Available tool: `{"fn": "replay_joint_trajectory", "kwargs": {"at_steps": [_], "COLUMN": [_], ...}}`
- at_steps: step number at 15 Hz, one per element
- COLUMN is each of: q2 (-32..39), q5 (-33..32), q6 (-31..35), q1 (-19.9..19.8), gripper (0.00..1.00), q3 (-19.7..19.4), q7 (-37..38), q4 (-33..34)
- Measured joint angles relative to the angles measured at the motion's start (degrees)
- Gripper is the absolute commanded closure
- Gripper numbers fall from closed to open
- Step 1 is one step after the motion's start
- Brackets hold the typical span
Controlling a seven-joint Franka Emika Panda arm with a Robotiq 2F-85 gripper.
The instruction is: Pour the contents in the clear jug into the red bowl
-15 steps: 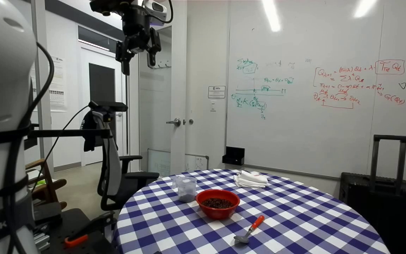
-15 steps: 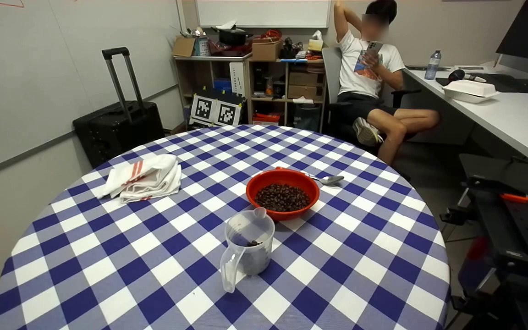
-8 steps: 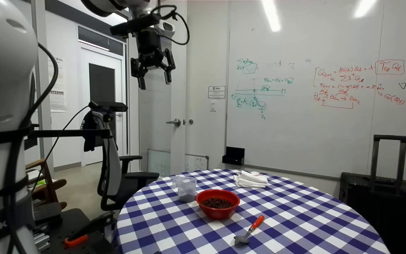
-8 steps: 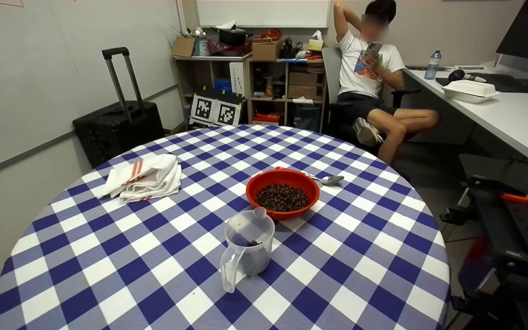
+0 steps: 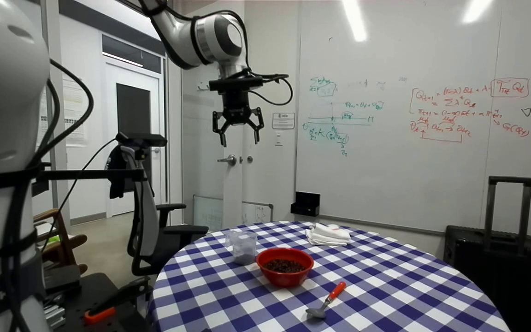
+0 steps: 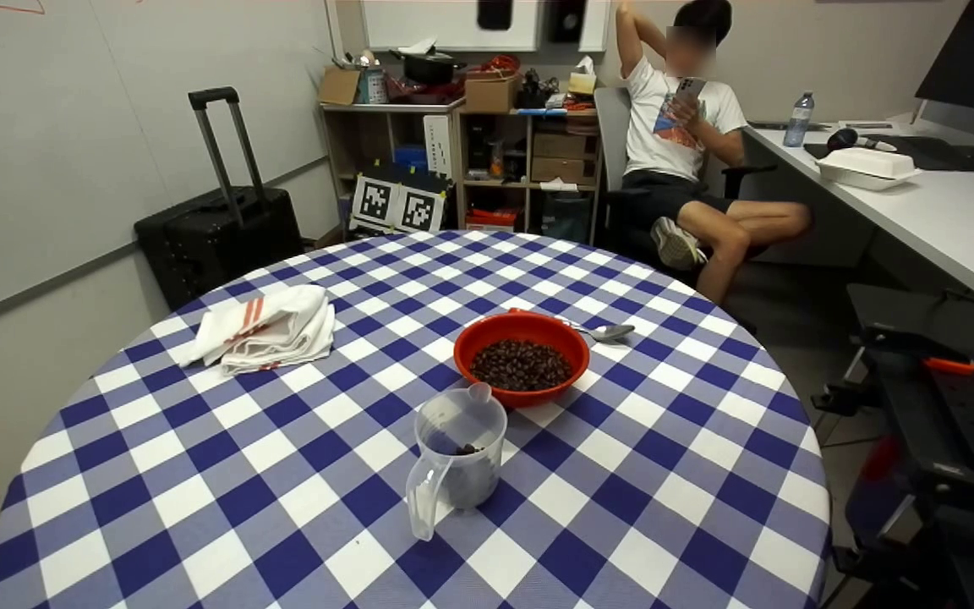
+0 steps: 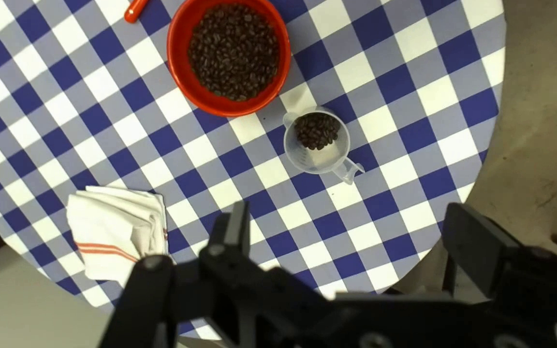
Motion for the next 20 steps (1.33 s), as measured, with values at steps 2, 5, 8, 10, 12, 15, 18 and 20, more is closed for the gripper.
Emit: {"fn": "replay_joint_trajectory", "kwargs": {"at_steps": [2,5,8,10,12,15,18,20], "q2": [7.3,16.7,23.6,26.7,29.2,32.3,35.2,36.7], "q5": [-0.5,-0.6,-0.6,-0.6,-1.0,-2.4,-3.6,-3.7], "q6": [0.0,-0.6,-2.2,-2.7,-2.7,-2.7,-2.4,-2.3], "q1": [-0.2,0.1,0.4,0.6,1.0,1.4,1.7,1.8], "gripper": [0.0,0.0,0.0,0.0,0.0,0.0,0.0,0.0], "q3": [-0.1,1.0,2.8,3.7,4.0,4.0,4.0,4.1], "q7": [-4.9,-10.3,-13.8,-15.2,-16.0,-17.0,-18.4,-19.7], "q4": [6.0,13.9,19.4,21.6,22.9,24.1,25.6,26.6]}}
